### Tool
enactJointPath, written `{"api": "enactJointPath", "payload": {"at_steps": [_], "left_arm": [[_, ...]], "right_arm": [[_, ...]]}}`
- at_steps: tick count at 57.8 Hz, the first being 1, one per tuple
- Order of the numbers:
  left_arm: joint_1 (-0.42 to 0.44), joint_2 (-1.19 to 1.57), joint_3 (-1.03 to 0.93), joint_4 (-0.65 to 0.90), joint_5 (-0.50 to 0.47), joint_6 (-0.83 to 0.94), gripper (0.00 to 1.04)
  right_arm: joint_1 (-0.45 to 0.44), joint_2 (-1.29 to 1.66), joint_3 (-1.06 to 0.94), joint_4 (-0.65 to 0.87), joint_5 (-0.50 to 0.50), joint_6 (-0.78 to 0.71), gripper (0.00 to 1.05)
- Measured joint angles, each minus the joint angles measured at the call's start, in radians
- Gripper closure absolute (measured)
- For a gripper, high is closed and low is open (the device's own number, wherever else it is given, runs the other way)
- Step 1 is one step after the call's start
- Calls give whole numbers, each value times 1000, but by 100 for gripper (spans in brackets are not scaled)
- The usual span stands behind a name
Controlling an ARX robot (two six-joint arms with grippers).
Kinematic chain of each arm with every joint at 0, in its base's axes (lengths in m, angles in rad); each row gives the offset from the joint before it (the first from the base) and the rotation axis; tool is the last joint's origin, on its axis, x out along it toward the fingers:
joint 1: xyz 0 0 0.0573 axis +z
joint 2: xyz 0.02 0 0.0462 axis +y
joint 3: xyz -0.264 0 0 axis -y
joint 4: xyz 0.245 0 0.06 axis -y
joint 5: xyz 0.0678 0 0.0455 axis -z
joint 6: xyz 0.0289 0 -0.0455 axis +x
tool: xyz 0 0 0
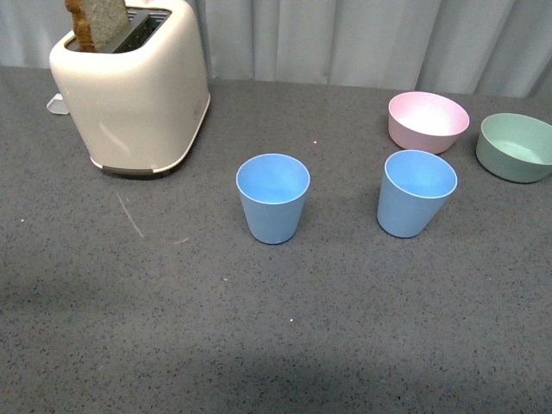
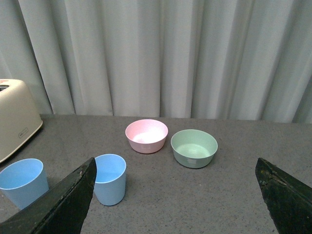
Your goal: Stack blue cups with both arms
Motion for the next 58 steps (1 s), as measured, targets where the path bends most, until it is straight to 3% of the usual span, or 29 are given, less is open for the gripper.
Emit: {"api": "enactJointPath", "payload": {"at_steps": [16,20,25,58], "left_arm": [[47,-215,-72,-143,49,0,101],[98,-275,-86,-190,118,1,101],[129,-358,-101,-256,124,1,101],[130,-781,-113,-635,132,1,101]], "right_arm": [[0,0,0,0,0,0,10],[0,0,0,0,0,0,10],[0,0,0,0,0,0,10],[0,0,0,0,0,0,10]]}}
